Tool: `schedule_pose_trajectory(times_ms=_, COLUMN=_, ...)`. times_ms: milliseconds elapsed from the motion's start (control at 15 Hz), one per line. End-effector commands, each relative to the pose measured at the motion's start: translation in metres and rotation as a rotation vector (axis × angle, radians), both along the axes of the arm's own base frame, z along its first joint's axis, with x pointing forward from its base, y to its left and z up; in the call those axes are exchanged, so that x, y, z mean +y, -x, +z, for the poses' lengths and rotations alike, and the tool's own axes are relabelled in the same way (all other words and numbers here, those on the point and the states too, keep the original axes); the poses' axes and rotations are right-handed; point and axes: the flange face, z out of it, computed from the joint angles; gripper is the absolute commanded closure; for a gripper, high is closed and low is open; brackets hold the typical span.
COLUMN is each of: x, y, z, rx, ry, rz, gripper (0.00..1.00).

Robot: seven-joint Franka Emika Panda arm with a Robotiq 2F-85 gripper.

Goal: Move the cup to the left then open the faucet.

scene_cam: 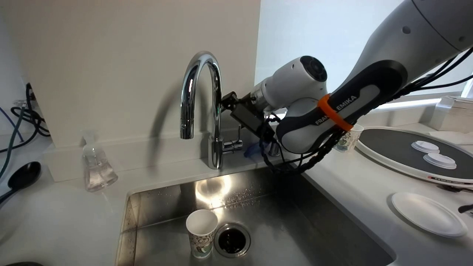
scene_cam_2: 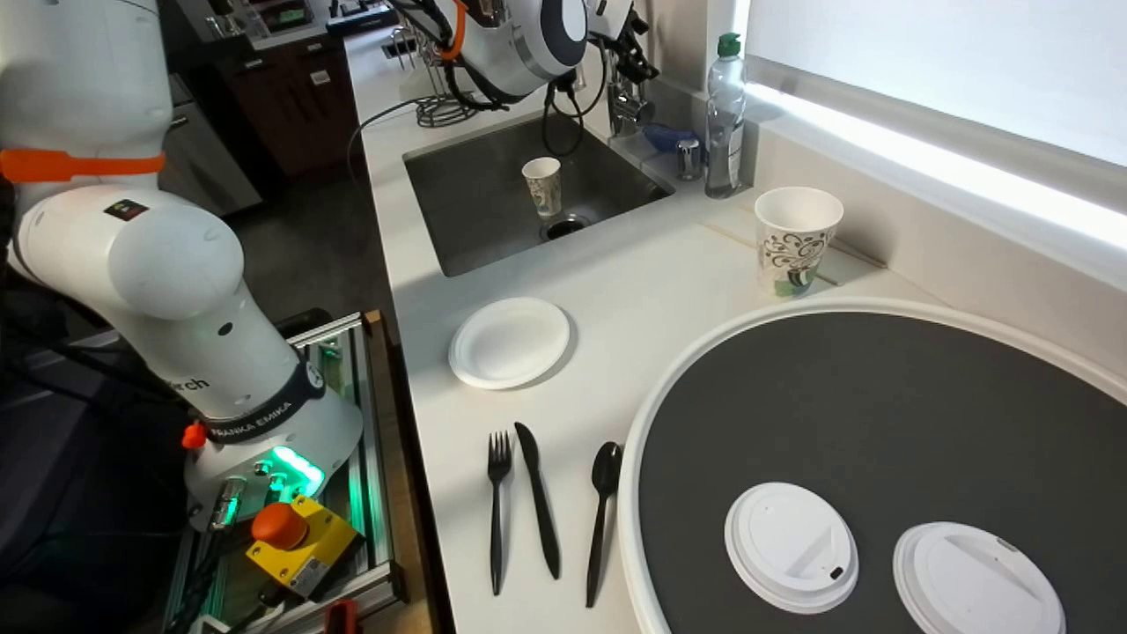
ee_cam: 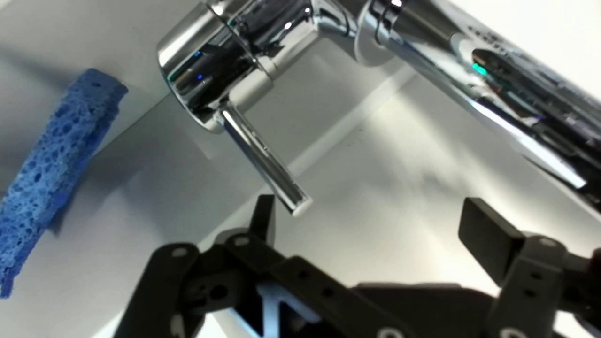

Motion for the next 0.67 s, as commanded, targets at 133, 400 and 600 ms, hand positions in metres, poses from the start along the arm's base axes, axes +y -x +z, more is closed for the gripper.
schedule_pose_trajectory(times_ms=133, x=0.003, y=-0.001, z=0.0, rx=-0.004, ry=0.04, rz=-0.022, gripper=0.0)
schedule_pose_trajectory(times_ms=400, x=-0.011, y=-0.006, z=0.006, rx=-0.02, ry=0.117, rz=-0.063, gripper=0.0)
schedule_pose_trajectory(times_ms=600, x=-0.02, y=-0.002, z=0.01, rx=-0.002, ry=0.181, rz=-0.086, gripper=0.0)
